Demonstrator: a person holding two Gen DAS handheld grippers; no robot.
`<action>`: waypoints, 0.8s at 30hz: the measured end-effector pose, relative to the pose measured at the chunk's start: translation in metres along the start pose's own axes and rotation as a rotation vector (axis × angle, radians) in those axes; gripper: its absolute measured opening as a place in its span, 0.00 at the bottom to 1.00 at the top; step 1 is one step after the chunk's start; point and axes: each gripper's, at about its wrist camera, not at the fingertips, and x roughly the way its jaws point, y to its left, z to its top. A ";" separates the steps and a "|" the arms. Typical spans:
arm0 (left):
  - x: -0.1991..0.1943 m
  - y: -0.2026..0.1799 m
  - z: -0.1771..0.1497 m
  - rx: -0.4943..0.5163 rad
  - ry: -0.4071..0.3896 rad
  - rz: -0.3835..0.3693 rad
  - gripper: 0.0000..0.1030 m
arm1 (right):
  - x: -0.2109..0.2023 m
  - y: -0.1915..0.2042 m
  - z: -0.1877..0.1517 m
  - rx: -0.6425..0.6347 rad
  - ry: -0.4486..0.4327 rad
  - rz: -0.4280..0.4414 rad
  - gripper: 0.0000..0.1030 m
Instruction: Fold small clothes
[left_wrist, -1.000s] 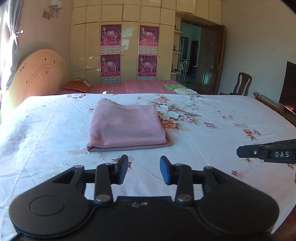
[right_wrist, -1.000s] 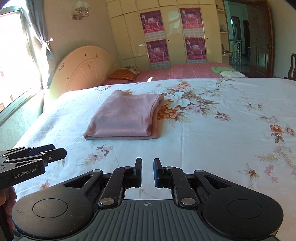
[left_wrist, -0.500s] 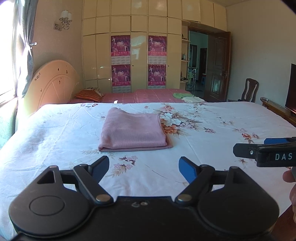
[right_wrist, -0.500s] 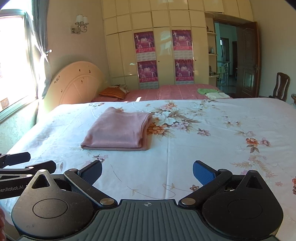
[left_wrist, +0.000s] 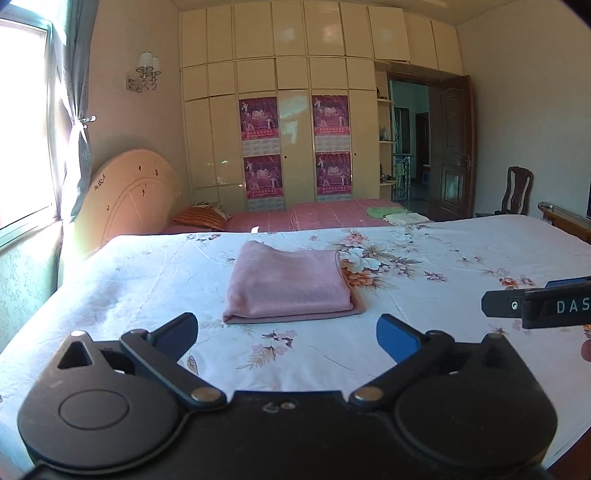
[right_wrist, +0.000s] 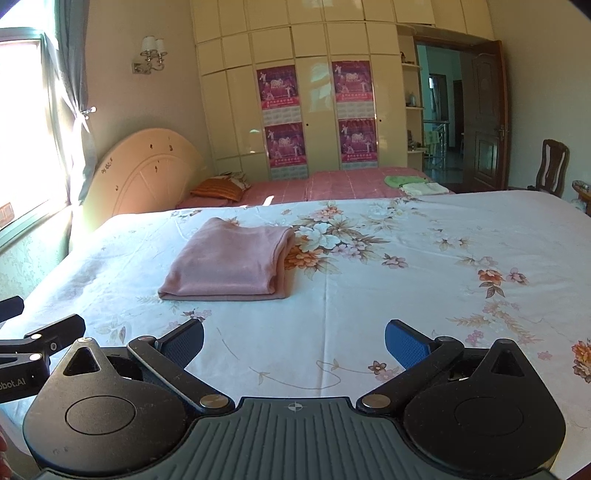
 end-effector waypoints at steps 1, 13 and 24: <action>0.000 0.001 0.000 -0.008 0.002 -0.004 1.00 | -0.001 0.001 0.000 -0.002 -0.001 0.001 1.00; -0.007 0.004 -0.001 -0.013 -0.008 -0.013 1.00 | -0.008 0.006 0.005 -0.003 -0.012 -0.007 1.00; -0.009 0.007 0.002 -0.010 -0.027 -0.019 1.00 | -0.008 0.007 0.010 -0.014 -0.010 -0.004 1.00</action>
